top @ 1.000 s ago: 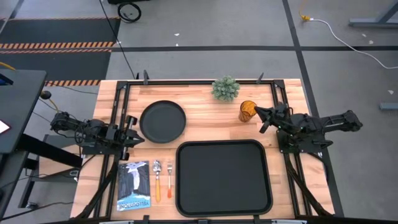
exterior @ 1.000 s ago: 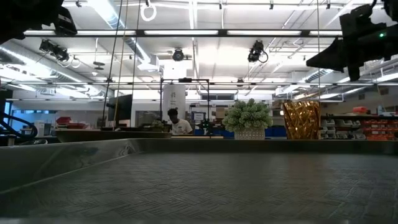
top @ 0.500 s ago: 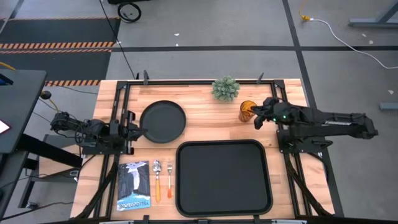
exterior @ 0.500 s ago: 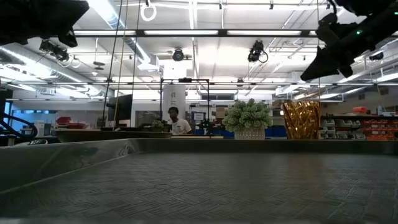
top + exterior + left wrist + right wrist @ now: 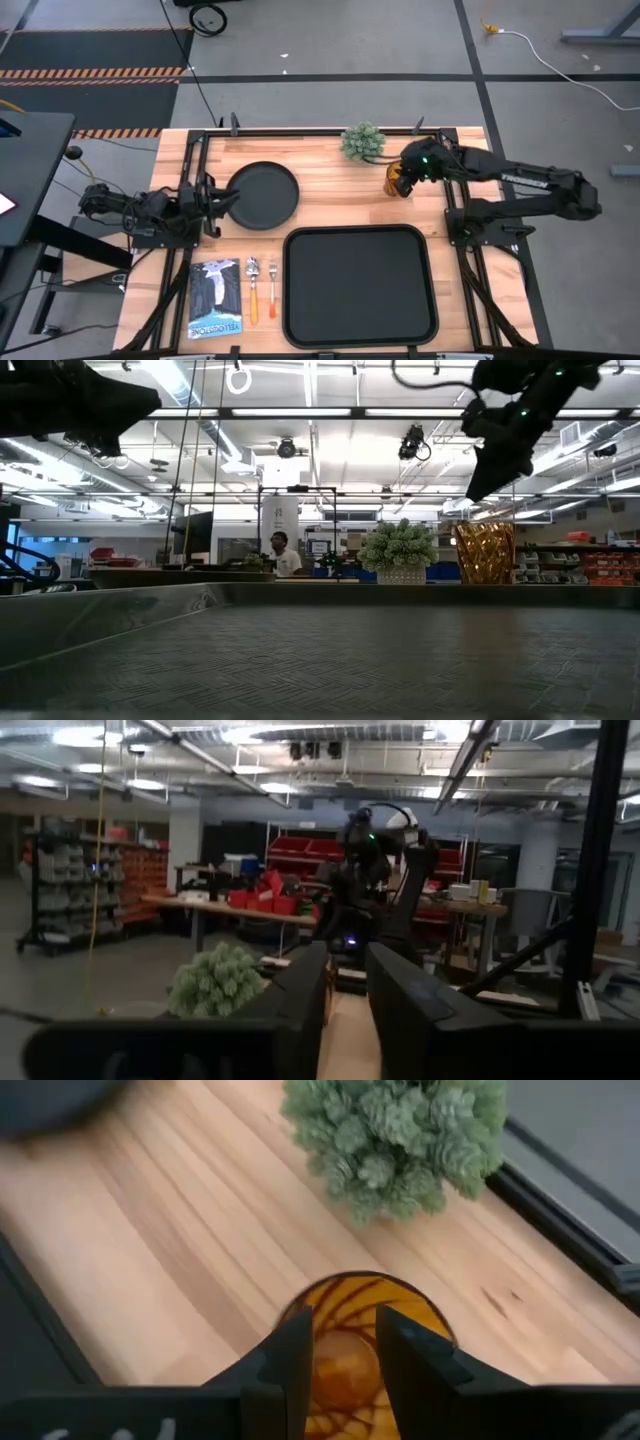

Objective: Pick and place plate/cup/fork/spoon on tray
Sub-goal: Put the brown glass on the top right corner of the black tray

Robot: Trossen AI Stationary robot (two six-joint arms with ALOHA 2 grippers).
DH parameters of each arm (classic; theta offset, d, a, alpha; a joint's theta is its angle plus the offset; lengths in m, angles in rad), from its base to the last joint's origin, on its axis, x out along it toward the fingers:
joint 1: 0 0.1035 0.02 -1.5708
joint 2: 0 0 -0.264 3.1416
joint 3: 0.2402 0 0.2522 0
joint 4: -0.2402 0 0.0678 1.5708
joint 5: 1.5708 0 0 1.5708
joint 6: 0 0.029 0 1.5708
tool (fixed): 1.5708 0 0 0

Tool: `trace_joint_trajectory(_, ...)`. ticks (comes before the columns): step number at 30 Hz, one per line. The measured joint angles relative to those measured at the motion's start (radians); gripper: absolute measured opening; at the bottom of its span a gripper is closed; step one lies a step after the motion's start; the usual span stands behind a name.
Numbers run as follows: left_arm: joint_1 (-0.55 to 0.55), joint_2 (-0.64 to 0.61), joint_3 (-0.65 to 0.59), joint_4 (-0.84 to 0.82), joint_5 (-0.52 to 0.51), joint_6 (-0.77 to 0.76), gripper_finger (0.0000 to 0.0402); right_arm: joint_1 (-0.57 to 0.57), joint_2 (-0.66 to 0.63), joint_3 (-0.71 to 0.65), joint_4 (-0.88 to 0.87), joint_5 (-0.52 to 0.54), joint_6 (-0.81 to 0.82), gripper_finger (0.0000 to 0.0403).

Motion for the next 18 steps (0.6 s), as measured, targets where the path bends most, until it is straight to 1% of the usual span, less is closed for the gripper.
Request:
trace_joint_trajectory(3, 0.004, 0.000, 0.000, -0.027, 0.000, -0.026, 0.0105, -0.057, 0.067, 0.055, -0.049, -0.038, -0.051, 0.0113)
trace_joint_trajectory(10, 0.004, 0.000, 0.000, -0.031, 0.001, -0.032, 0.0107, -0.169, 0.186, 0.139, -0.136, -0.108, -0.148, 0.0105)
trace_joint_trajectory(14, 0.004, 0.000, 0.000, -0.031, 0.000, -0.031, 0.0107, -0.211, 0.243, 0.191, -0.199, -0.150, -0.192, 0.0105)
trace_joint_trajectory(18, 0.004, 0.000, 0.000, -0.031, 0.000, -0.031, 0.0107, -0.235, 0.302, 0.246, -0.262, -0.153, -0.242, 0.0105)
